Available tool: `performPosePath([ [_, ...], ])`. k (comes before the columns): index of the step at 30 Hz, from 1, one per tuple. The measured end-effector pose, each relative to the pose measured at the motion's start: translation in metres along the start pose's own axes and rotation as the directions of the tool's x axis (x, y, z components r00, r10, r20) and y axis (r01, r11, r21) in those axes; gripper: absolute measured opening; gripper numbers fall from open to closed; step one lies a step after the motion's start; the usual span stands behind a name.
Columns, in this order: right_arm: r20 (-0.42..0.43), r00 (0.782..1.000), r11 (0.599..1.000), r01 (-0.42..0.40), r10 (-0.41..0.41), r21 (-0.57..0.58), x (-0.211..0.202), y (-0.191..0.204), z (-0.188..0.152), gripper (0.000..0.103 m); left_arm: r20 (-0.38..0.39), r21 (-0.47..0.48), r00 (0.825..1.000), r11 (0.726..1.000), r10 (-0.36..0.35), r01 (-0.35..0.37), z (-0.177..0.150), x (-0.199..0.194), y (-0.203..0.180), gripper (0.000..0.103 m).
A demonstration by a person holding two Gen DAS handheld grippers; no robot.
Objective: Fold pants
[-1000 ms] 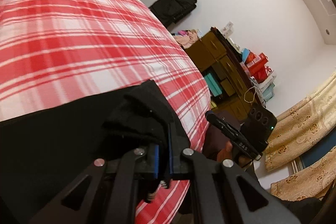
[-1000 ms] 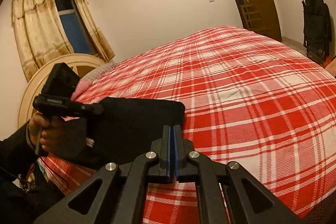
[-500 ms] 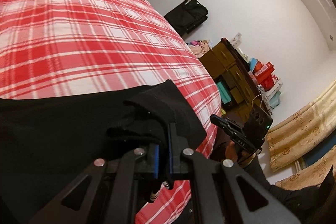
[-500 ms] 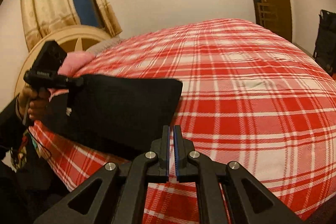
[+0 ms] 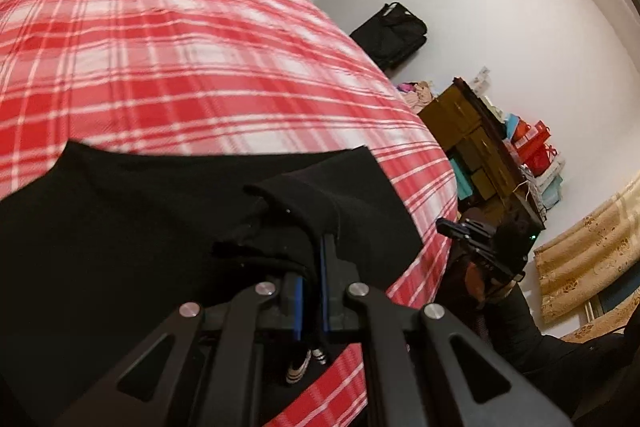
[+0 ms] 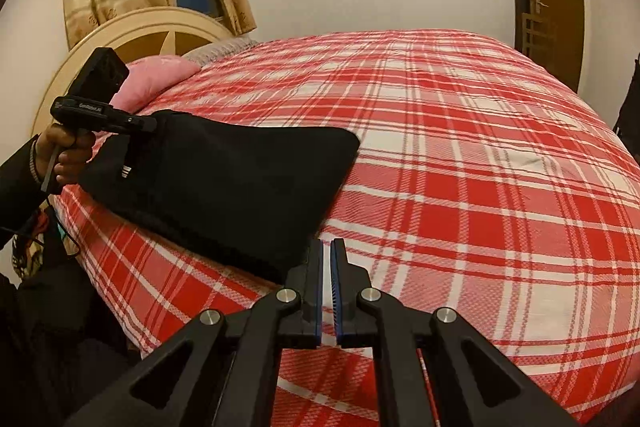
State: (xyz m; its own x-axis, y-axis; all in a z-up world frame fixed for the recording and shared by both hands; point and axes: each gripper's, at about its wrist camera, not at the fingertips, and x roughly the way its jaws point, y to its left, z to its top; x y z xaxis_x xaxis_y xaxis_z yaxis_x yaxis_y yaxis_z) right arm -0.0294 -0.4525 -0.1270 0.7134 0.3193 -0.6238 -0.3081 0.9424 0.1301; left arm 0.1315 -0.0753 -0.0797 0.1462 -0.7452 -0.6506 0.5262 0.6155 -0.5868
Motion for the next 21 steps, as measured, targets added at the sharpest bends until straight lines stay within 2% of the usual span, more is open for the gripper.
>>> performPosePath([
  [6, -0.023, 1.0, 0.999, -0.002, 0.001, -0.039, 0.006, 0.014, -0.002, 0.004, 0.007, -0.015, 1.0, 1.0, -0.003, 0.003, -0.008, -0.008, 0.01, 0.006],
  [10, -0.033, 0.999, 0.998, -0.021, 0.02, -0.05, 0.009, 0.022, -0.004, 0.004, 0.025, -0.02, 0.999, 1.0, 0.022, -0.022, -0.009, -0.021, 0.019, 0.006],
  [15, -0.03, 0.997, 0.997, -0.072, 0.071, -0.036, 0.011, 0.036, 0.0, 0.004, -0.008, -0.061, 0.998, 0.996, 0.059, -0.059, -0.015, -0.004, 0.042, 0.008],
  [17, -0.014, 0.996, 0.996, -0.088, 0.088, -0.032, 0.012, 0.044, 0.004, 0.004, -0.012, -0.076, 0.996, 0.993, 0.086, -0.087, -0.017, 0.002, 0.047, 0.012],
  [19, -0.003, 0.995, 0.995, -0.097, 0.097, -0.021, 0.015, 0.051, 0.009, 0.005, -0.033, -0.08, 0.993, 0.99, 0.117, -0.12, -0.02, 0.007, 0.05, 0.023],
  [20, -0.004, 0.995, 0.995, -0.095, 0.095, -0.02, 0.019, 0.054, 0.01, 0.018, -0.045, -0.079, 0.99, 0.987, 0.135, -0.138, -0.021, 0.008, 0.051, 0.036],
  [21, -0.024, 0.996, 0.996, -0.082, 0.082, -0.021, 0.027, 0.057, 0.011, 0.034, -0.054, -0.069, 0.987, 0.986, 0.149, -0.153, -0.023, 0.009, 0.049, 0.042],
])
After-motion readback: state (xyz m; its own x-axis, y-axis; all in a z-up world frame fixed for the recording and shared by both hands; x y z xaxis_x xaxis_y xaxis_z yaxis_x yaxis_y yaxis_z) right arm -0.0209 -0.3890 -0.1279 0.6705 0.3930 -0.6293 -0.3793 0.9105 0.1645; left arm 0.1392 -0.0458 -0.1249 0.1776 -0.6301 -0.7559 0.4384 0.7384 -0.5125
